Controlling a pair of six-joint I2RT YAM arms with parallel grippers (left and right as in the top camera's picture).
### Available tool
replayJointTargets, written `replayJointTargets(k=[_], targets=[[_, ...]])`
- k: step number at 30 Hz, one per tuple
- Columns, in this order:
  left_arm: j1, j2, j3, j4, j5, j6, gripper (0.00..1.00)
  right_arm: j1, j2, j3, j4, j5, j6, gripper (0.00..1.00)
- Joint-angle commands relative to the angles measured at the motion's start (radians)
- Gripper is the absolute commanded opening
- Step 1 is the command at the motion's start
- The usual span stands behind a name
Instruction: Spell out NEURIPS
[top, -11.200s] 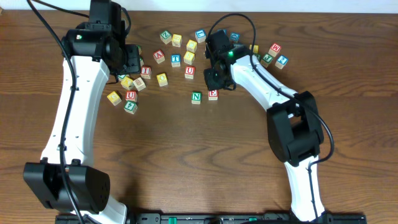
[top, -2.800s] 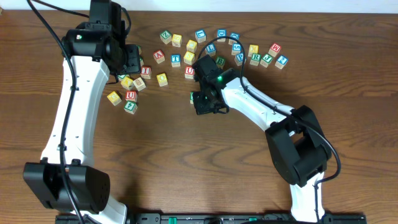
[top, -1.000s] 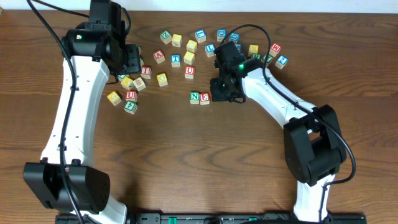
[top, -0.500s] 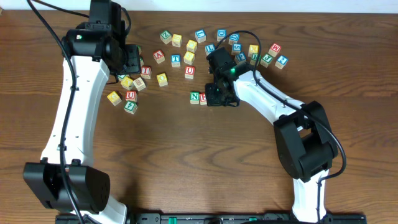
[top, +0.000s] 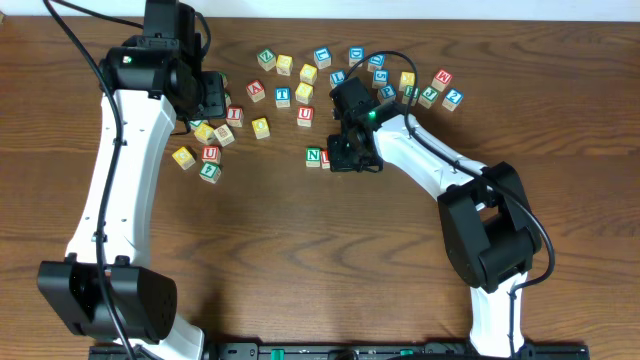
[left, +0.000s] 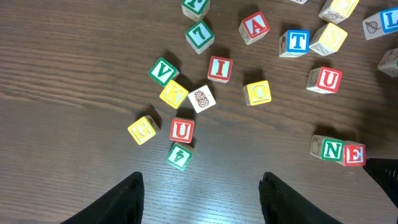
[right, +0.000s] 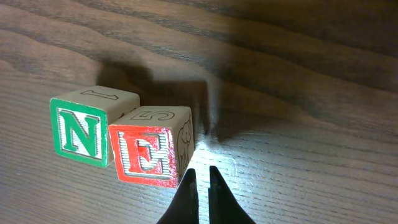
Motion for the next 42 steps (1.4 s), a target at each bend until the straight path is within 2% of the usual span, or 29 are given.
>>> replayJointTargets(k=[1, 25, 33, 42], targets=[[0.004, -0.011, 0.015, -0.002, -0.002, 0.01, 0.59, 0.014, 0.01, 0.003, 0.003, -0.007, 0.016, 0.02], [0.004, -0.011, 0.015, -0.002, -0.002, 0.01, 0.59, 0.021, 0.01, 0.003, 0.048, -0.006, 0.007, 0.03], [0.004, -0.011, 0.015, -0.002, -0.002, 0.01, 0.59, 0.019, -0.021, 0.007, 0.053, -0.006, -0.054, 0.01], [0.004, -0.011, 0.015, -0.002, -0.002, 0.01, 0.59, 0.013, -0.054, 0.007, 0.141, 0.03, -0.057, 0.03]])
